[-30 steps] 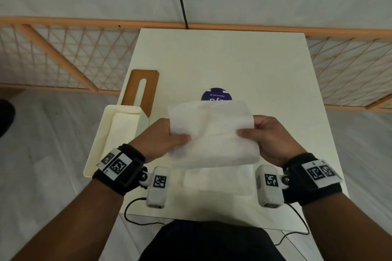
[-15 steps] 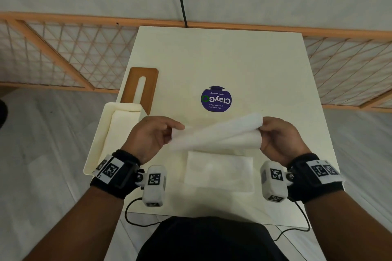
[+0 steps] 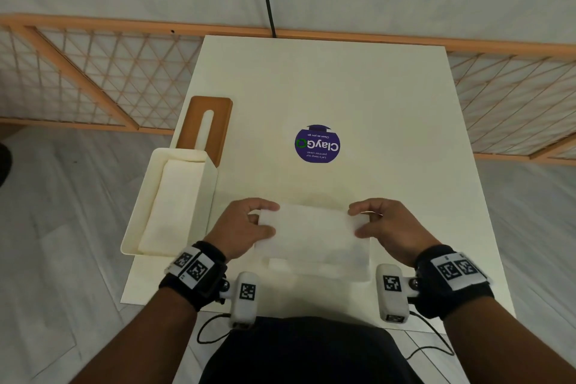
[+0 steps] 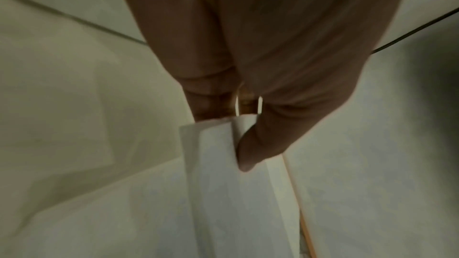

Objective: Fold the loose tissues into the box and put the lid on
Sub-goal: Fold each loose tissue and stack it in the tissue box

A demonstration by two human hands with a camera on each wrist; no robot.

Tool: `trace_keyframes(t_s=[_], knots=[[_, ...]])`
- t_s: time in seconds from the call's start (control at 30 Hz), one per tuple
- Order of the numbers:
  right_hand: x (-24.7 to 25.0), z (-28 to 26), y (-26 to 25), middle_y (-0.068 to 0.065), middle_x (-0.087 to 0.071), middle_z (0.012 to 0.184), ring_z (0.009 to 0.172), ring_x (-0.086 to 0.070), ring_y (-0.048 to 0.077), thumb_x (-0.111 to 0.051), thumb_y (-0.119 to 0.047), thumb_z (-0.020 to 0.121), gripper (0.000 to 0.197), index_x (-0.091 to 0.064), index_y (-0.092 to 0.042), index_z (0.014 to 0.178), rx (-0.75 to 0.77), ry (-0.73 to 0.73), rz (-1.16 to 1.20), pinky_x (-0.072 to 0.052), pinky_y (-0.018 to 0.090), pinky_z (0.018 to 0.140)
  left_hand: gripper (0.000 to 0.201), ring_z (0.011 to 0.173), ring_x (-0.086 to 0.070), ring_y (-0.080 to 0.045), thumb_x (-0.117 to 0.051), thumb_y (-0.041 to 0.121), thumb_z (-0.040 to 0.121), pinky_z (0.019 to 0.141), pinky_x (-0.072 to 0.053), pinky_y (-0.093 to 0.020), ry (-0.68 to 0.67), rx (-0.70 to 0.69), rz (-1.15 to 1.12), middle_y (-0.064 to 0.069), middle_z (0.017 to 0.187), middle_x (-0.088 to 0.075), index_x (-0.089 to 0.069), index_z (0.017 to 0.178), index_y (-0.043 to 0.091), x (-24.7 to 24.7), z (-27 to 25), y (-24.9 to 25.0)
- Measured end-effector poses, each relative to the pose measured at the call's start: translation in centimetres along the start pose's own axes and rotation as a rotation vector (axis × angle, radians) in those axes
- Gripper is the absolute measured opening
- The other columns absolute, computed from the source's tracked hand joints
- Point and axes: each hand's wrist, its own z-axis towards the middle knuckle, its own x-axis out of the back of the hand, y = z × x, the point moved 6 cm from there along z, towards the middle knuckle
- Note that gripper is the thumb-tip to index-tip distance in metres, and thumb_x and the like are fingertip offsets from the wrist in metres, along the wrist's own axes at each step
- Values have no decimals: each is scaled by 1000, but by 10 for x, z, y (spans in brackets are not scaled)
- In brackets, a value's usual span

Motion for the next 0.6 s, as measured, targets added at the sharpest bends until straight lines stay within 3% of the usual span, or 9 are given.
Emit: trace_keyframes(t_s=[0.1,0.17,0.23,0.3,0.4,0.47,0.53,0.6], knots=[[2,-1,9,-2,-74,107,97,-69,25,-77,4,74,19,-78,-14,80,-9,88,-65,-53,37,87,39,79,-72,-28,-79,3,76,79,-60,-40,3,13,89,-6,82,-76,-72,103,30,-10,5,-23],[2,-1,11,-6,-72,99,88,-65,17,-76,0,76,19,-75,-19,77,4,141,-354,-51,24,76,34,77,-69,-19,-79,7,76,72,-58,-24,48,14,214,-1,85,-73,-72,99,31,-16,10,-37],[-3,-1,14,-7,-66,95,87,-57,12,-73,-4,79,18,-71,-21,80,13,166,-591,-39,9,68,30,81,-66,-9,-77,10,78,64,-46,-5,98,8,324,2,96,-70,-71,100,29,-23,13,-48],[-8,1,19,-6,-61,95,88,-52,11,-70,-3,80,20,-67,-23,81,44,177,-661,-34,2,64,26,82,-61,-4,-76,10,80,64,-40,0,126,-18,395,4,101,-66,-69,98,27,-29,14,-56],[-15,3,27,-3,-60,99,94,-57,18,-68,-2,79,22,-63,-23,82,55,186,-679,-34,8,65,23,80,-60,-3,-75,11,80,68,-41,-2,163,-43,428,5,101,-65,-67,93,27,-32,13,-61],[-15,2,28,1,-60,107,99,-58,21,-72,-5,77,23,-64,-21,92,62,215,-687,-34,16,74,20,81,-61,-3,-76,14,81,72,-46,-9,201,-52,421,7,100,-64,-66,94,26,-29,12,-61],[-8,-1,31,5,-59,116,103,-57,22,-78,-15,75,42,-62,-15,114,24,269,-656,-37,22,84,18,83,-62,-5,-75,24,83,72,-45,-14,255,-29,425,9,99,-63,-65,97,24,-24,12,-62],[3,-5,42,6,-58,119,105,-56,23,-81,-30,74,61,-53,-12,126,-146,258,-598,-42,26,84,19,87,-62,-10,-70,34,86,77,-44,-20,258,62,467,9,96,-64,-63,99,22,-21,12,-66]])
